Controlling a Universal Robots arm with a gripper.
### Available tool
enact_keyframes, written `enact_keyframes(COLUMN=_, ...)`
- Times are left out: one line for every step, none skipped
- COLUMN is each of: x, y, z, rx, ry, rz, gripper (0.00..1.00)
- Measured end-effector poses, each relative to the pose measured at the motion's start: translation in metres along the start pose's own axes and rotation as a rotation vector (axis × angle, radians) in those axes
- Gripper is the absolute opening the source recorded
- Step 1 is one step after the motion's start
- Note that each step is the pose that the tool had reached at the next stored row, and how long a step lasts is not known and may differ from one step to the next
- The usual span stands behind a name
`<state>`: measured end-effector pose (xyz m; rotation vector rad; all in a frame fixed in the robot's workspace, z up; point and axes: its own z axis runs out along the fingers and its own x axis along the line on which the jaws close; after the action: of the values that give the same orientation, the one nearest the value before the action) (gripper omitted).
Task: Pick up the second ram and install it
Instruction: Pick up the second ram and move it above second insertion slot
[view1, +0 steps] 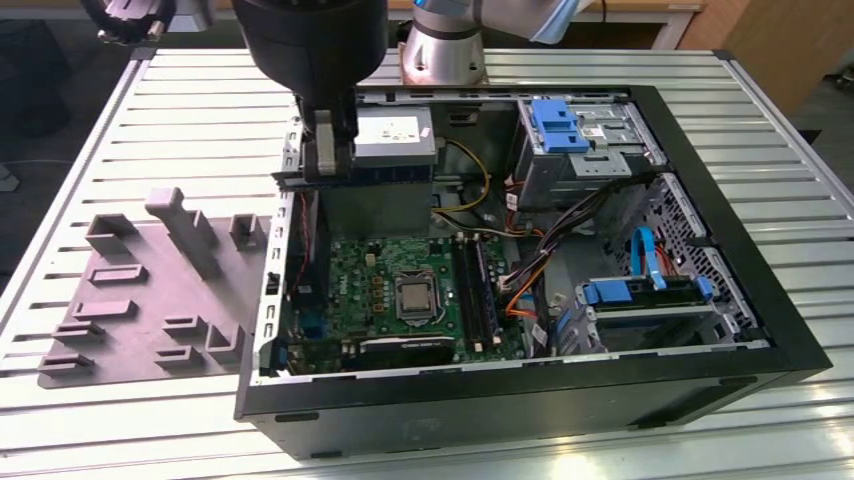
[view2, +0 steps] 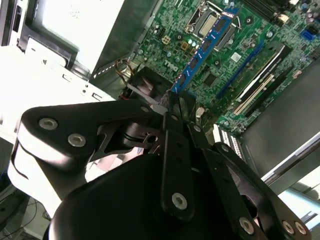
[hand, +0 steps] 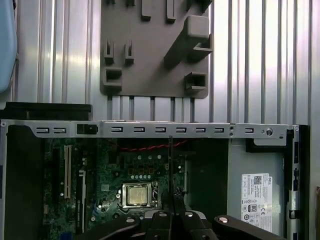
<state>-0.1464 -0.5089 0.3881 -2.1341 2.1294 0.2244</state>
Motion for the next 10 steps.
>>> enact_keyframes(x=0.0, y=-0.0014, z=0.0, rx=0.0, ry=0.0, rz=0.0, gripper=0.12)
enact_keyframes(x=0.0, y=-0.0027, z=-0.0001, rx=0.0, ry=0.0, rz=0.0, gripper=0.12)
enact_keyframes(x=0.0, y=-0.0041, z=-0.0001, rx=0.0, ry=0.0, rz=0.0, gripper=0.12)
enact_keyframes(x=0.0, y=-0.0055, z=-0.0001, rx=0.0, ry=0.0, rz=0.0, gripper=0.12)
enact_keyframes(x=0.0, y=-0.007, z=-0.0001, rx=0.0, ry=0.0, rz=0.0, gripper=0.12)
enact_keyframes(x=0.0, y=-0.0085, z=-0.0002, rx=0.0, ry=0.0, rz=0.0, gripper=0.12)
enact_keyframes(x=0.0, y=-0.0098, z=-0.0002, rx=0.0, ry=0.0, rz=0.0, gripper=0.12)
enact_keyframes(x=0.0, y=-0.0112, z=-0.0002, rx=0.0, ry=0.0, rz=0.0, gripper=0.12)
enact_keyframes(x=0.0, y=-0.0126, z=-0.0003, rx=0.0, ry=0.0, rz=0.0, gripper=0.12)
enact_keyframes(x=0.0, y=-0.014, z=-0.0003, rx=0.0, ry=0.0, rz=0.0, gripper=0.12)
